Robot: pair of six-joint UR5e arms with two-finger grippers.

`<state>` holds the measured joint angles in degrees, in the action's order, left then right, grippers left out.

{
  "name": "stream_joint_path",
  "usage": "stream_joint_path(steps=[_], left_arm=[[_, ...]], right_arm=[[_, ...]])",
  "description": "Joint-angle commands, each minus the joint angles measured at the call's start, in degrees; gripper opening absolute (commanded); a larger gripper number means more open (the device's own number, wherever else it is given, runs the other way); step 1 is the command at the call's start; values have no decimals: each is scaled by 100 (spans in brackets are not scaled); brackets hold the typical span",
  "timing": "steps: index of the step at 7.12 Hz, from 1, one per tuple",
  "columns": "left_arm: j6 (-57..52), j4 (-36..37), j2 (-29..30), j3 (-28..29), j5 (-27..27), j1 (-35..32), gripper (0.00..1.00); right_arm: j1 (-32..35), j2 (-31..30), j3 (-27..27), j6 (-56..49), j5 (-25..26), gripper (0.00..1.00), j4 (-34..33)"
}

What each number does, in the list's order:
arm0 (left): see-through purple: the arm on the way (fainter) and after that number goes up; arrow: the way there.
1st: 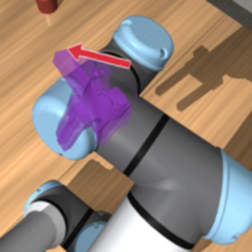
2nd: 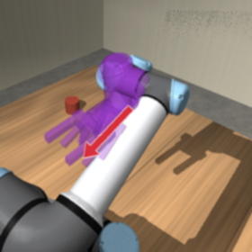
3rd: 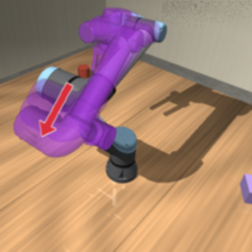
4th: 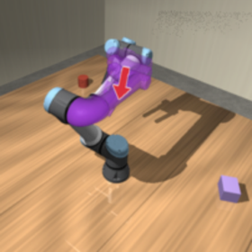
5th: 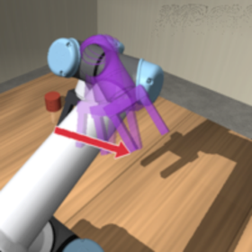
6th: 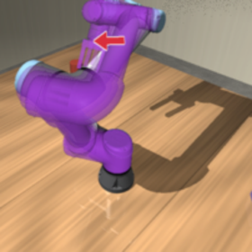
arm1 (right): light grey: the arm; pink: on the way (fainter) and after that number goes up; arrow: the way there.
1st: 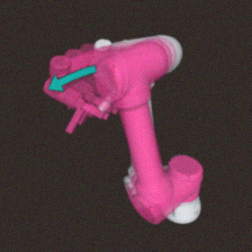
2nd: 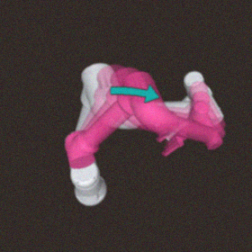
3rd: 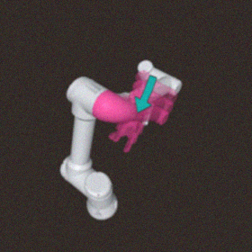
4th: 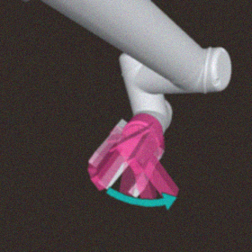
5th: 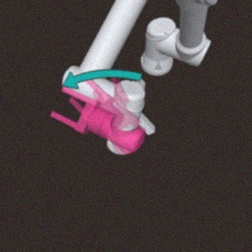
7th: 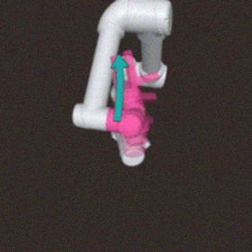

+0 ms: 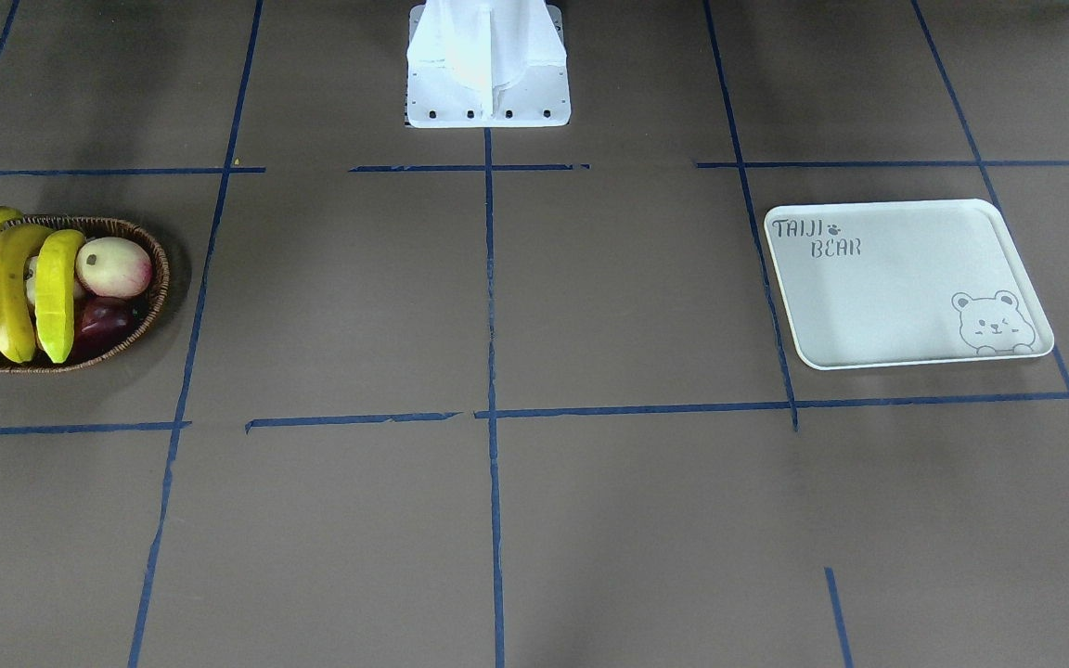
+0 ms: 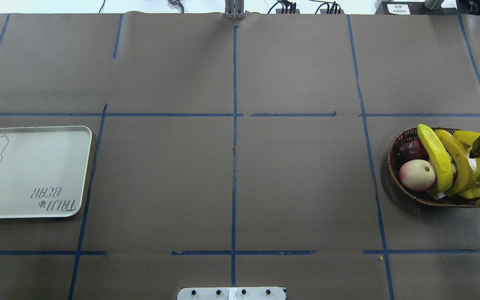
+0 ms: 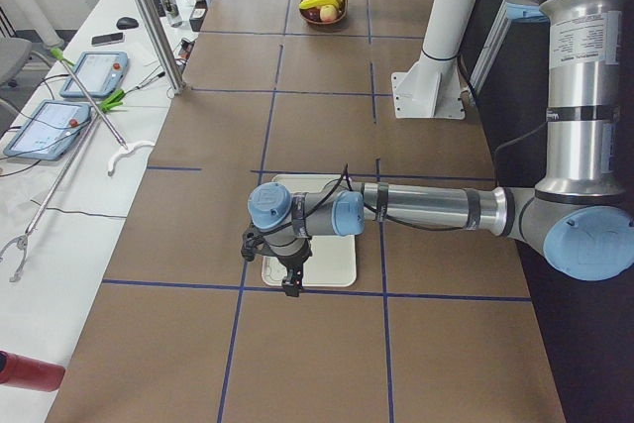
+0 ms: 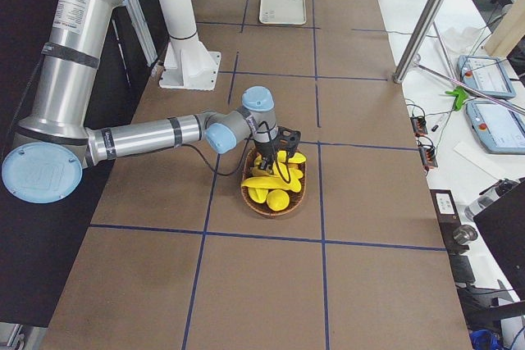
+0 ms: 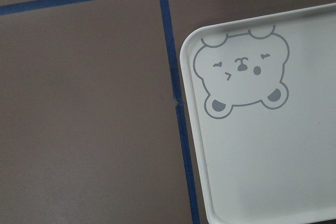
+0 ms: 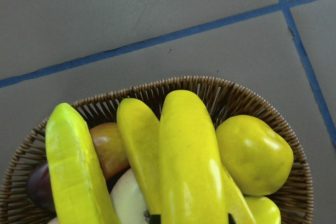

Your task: Transfer all bananas from basket to plate

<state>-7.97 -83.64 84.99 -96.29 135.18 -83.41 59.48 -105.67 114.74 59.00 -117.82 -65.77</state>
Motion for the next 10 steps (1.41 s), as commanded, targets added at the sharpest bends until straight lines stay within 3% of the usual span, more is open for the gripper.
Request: stream_joint_path(steps=[1, 3, 6, 7, 9, 10], left_arm=[[-29, -3, 0, -91, -1, 0, 100], [5, 14, 165, -101, -62, 192, 100], [23, -56, 991, -109, -27, 255, 100], [32, -65, 1324, -66, 8, 281, 100], [983, -343, 1353, -188, 200, 395, 100], [1173, -929, 1310, -136, 227, 517, 100]], right_arm=[[475, 37, 285, -300, -196, 0, -32], [635, 212, 400, -562, -540, 0, -23], [600, 757, 330, -592, -593, 0, 116], [565, 898, 86, -504, -1020, 0, 518], [129, 1336, -345, 632, -1059, 0, 1448], [-257, 1600, -451, 1457, -894, 0, 1862]])
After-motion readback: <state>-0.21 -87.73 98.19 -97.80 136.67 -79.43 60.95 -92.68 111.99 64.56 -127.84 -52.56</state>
